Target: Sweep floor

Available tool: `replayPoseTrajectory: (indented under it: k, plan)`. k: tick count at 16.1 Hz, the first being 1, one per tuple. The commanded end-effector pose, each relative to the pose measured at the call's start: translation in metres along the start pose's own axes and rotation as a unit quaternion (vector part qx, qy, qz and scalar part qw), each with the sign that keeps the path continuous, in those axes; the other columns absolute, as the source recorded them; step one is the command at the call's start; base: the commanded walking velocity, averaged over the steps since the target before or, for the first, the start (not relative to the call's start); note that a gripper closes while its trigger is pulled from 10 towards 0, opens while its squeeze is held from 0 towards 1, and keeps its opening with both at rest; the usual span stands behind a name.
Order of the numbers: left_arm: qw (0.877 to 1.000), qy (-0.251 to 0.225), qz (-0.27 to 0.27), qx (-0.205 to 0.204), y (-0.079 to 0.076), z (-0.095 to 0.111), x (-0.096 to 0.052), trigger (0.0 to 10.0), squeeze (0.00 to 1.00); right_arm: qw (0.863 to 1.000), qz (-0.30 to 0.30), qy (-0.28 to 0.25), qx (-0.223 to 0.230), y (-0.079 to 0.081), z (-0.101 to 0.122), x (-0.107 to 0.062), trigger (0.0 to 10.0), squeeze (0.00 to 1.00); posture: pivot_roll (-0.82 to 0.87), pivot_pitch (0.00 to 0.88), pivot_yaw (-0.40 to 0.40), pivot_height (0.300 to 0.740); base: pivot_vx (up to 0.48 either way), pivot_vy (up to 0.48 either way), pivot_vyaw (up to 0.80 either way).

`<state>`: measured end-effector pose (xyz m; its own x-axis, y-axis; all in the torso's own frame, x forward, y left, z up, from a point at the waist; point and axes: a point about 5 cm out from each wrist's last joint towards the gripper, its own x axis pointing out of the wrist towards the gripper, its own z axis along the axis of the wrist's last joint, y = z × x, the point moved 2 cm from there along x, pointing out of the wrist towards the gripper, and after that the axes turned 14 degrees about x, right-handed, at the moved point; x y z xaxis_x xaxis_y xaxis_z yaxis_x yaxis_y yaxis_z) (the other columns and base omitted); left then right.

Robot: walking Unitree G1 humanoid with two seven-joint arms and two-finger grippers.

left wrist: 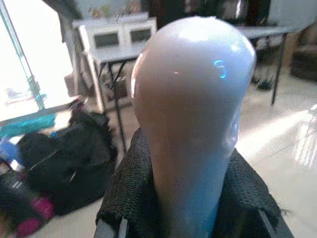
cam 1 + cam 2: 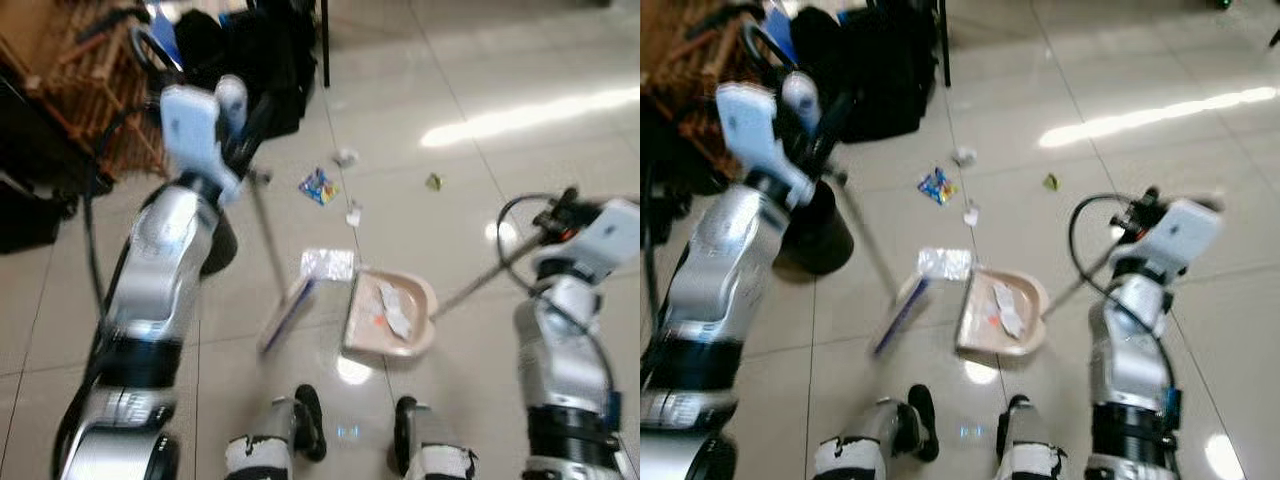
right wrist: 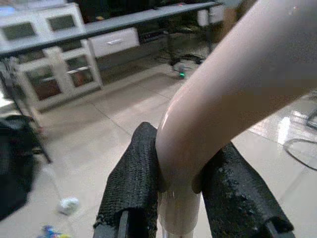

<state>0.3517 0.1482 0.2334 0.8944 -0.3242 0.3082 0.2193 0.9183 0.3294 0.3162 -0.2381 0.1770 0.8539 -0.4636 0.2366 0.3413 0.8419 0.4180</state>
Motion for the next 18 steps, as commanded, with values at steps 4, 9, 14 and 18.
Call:
replayPoseTrajectory:
  k: [4, 9, 14, 18]
  plan:
    - [0.997, 0.056, 0.001, 0.050, -0.005, -0.022, -0.029, 10.0, 0.00, 0.997, 0.067, 0.034, -0.028, 0.018, 0.034, 0.002, 10.0, 0.00, -0.09, 0.167, 0.060, 0.740, 0.000, 0.000, 0.00]
    - [0.993, 0.090, -0.003, 0.078, -0.003, -0.028, -0.048, 10.0, 0.00, 0.992, 0.113, 0.056, -0.007, 0.042, 0.061, -0.009, 10.0, 0.00, -0.08, 0.204, 0.053, 0.740, 0.000, 0.000, 0.00]
    - [0.992, 0.092, -0.015, 0.079, -0.007, -0.023, -0.048, 10.0, 0.00, 0.991, 0.103, 0.080, 0.000, 0.044, 0.069, -0.014, 10.0, 0.00, -0.08, 0.216, 0.064, 0.740, 0.000, 0.116, 0.00]
    - [0.992, 0.101, -0.018, 0.071, -0.012, -0.024, -0.052, 10.0, 0.00, 0.988, 0.109, 0.106, 0.005, 0.047, 0.067, -0.022, 10.0, 0.00, -0.08, 0.231, 0.052, 0.740, 0.000, 0.355, 0.00]
